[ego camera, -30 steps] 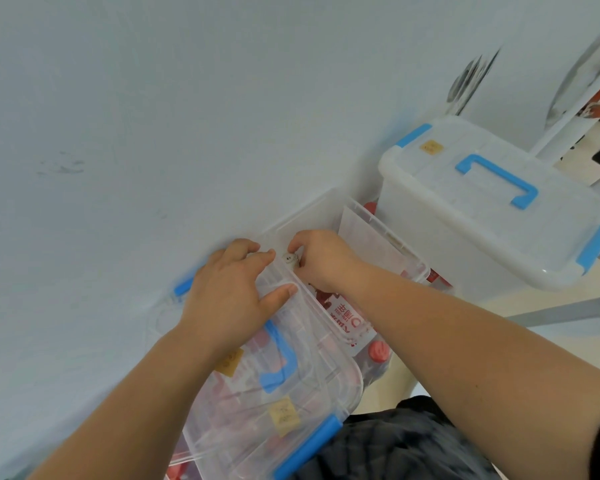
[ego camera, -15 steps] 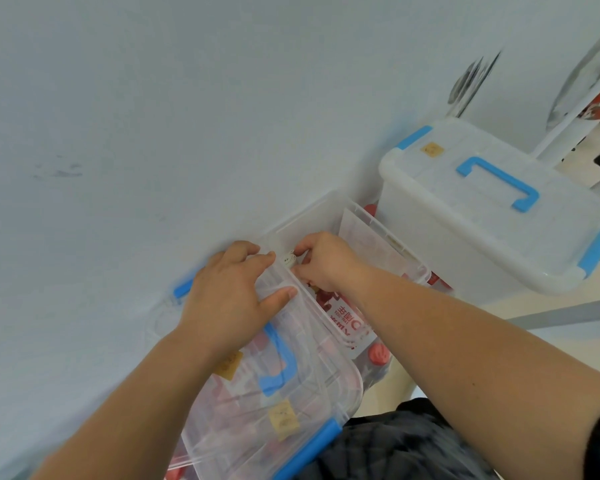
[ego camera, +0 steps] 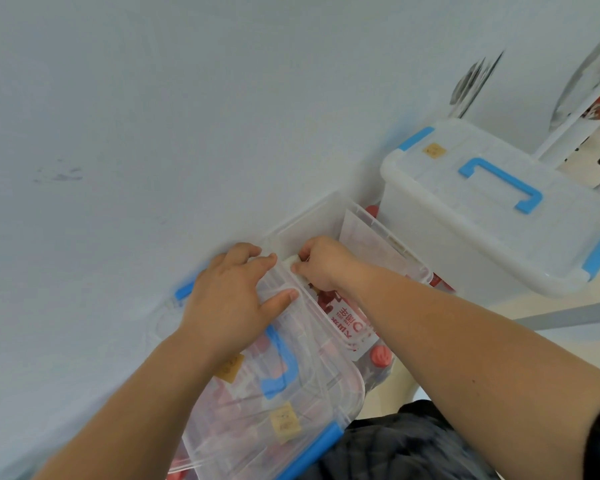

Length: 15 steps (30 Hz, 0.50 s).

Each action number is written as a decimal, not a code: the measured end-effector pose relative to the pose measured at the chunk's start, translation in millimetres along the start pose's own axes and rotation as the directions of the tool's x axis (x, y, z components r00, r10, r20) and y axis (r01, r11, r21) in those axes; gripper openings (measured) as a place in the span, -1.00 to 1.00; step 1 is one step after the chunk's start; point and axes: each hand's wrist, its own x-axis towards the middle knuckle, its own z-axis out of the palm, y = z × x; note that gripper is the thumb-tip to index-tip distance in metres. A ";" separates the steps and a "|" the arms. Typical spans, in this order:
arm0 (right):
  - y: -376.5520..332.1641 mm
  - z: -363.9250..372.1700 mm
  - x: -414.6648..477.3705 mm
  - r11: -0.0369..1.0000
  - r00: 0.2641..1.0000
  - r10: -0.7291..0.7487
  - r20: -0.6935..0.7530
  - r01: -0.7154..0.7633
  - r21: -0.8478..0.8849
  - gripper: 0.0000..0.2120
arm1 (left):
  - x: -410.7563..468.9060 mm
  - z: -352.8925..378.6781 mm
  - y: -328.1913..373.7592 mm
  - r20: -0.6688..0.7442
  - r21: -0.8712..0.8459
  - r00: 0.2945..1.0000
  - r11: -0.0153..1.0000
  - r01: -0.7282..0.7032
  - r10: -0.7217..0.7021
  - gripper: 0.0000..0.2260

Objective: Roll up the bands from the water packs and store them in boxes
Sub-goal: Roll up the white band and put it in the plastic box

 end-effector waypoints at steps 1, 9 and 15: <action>0.1 -0.1 0.2 1.000 1.000 0.004 -0.010 -0.004 0.022 -0.76 | -0.1 0.0 0.0 0.001 -0.001 1.000 1.000 -0.001 0.001 -0.38; -0.8 0.1 -5.4 0.998 0.999 -0.025 -0.029 0.023 -0.062 -0.75 | 0.2 0.3 0.4 0.001 0.002 1.000 1.000 -0.003 0.003 -0.38; -2.0 8.8 -2.0 0.987 0.992 -0.057 -0.114 0.039 -0.154 -0.73 | -0.5 1.3 -0.8 -0.010 -0.001 1.000 1.000 -0.008 0.008 -0.39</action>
